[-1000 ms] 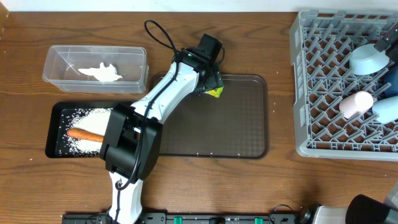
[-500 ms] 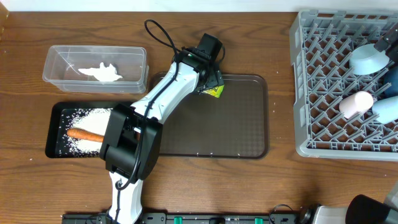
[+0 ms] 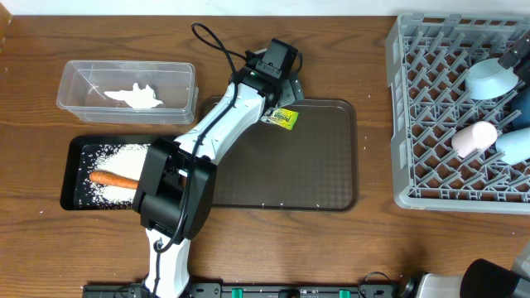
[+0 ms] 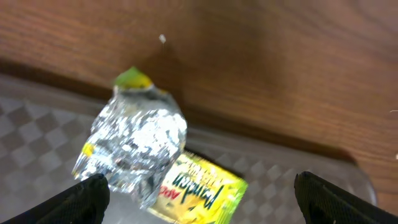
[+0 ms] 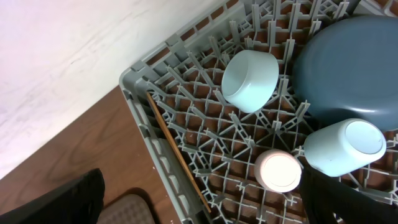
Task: Sort waste into correct bins and load items into the dishwasher rack
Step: 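Reach the left gripper to the foil snack wrapper and grasp it, then lift the foil wrapper off the brown tray with the left gripper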
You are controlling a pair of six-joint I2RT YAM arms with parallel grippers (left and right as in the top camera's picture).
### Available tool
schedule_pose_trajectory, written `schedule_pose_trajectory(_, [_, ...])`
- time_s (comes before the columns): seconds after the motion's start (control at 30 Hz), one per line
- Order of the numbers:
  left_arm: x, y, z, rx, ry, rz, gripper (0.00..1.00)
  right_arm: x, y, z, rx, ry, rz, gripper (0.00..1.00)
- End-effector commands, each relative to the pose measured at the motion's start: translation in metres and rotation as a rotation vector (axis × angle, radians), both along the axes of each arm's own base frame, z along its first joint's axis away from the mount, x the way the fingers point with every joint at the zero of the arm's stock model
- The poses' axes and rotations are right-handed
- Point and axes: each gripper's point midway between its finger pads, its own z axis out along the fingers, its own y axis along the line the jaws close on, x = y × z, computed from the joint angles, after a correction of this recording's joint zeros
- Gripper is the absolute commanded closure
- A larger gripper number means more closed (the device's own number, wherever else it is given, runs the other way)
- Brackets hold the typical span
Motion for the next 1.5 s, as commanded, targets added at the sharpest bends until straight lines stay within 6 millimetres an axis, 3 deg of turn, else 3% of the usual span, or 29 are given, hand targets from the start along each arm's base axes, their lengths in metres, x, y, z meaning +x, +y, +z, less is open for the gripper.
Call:
schedule_pose_trajectory(0.0, [0.002, 0.005, -0.022, 0.036, 0.021, 0.005, 0.02, -0.001, 0.000, 0.000, -0.014, 0.006, 0.004, 0.01])
schedule_pose_trajectory(0.23, [0.010, 0.014, -0.042, 0.097, 0.010, 0.039, 0.02, -0.001, 0.000, 0.000, -0.014, 0.006, 0.004, 0.01])
schedule_pose_trajectory(0.7, [0.007, 0.012, -0.052, 0.071, 0.046, 0.046, 0.02, -0.001, 0.000, 0.000, -0.014, 0.006, 0.004, 0.01])
schedule_pose_trajectory(0.97, [-0.003, 0.019, -0.081, 0.082, 0.124, 0.102, 0.02, -0.001, 0.000, 0.000, -0.014, 0.006, 0.004, 0.01])
schedule_pose_trajectory(1.47, [-0.006, 0.020, -0.081, 0.088, 0.133, 0.104, 0.01, -0.001, 0.000, 0.000, -0.014, 0.006, 0.004, 0.01])
